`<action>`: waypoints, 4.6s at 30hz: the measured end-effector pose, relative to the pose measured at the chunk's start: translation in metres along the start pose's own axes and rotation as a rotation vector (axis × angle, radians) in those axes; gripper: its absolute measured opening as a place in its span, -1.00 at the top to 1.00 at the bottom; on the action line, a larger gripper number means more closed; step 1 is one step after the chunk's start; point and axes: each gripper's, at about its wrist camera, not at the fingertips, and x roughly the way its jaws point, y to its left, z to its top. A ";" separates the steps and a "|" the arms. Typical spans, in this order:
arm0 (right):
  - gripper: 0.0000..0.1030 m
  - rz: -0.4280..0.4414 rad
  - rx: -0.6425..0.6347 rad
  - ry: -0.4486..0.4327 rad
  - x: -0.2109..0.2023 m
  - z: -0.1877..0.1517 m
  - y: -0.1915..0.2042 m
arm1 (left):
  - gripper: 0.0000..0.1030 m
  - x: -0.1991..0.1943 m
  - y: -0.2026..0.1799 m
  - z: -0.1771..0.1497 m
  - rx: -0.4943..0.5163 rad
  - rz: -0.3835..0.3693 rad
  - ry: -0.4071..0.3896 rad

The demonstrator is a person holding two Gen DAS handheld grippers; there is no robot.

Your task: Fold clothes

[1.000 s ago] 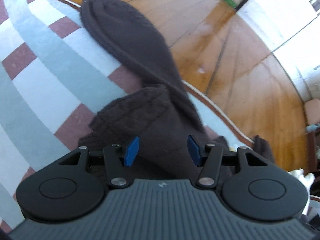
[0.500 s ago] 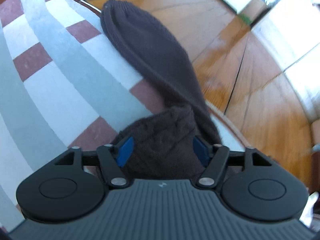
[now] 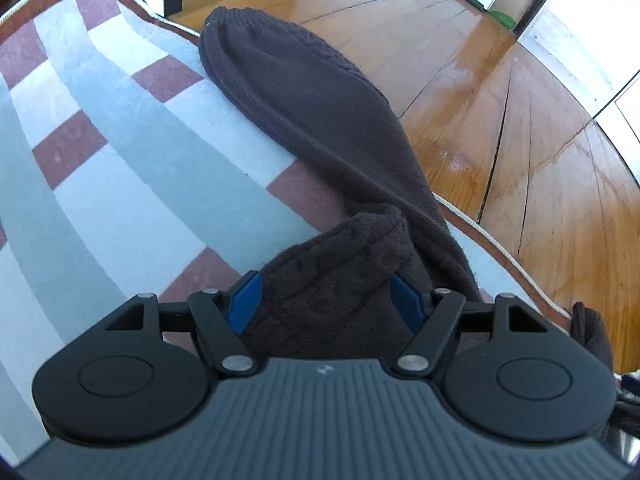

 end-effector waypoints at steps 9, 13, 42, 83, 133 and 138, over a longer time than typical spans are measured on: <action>0.92 -0.316 0.013 -0.245 -0.123 -0.087 -0.039 | -0.43 -0.001 0.001 0.000 0.001 -0.084 0.090; 0.92 -0.471 0.100 -0.137 -0.149 -0.151 -0.087 | -0.43 -0.009 0.003 0.000 -0.037 -0.135 0.091; -0.07 0.311 -0.001 -0.048 -0.061 -0.038 -0.009 | -0.97 -0.028 -0.039 0.039 0.290 -0.037 -0.057; -0.10 0.649 0.052 -0.011 -0.084 -0.057 0.046 | 0.77 -0.146 -0.028 0.005 0.385 -0.171 -0.043; 0.65 1.065 0.122 -0.099 -0.087 -0.103 0.010 | -0.10 -0.222 -0.046 -0.069 0.453 -0.305 -0.112; 0.65 1.075 0.137 0.008 -0.110 -0.140 -0.037 | -0.32 -0.195 -0.073 -0.046 0.581 -0.049 -0.186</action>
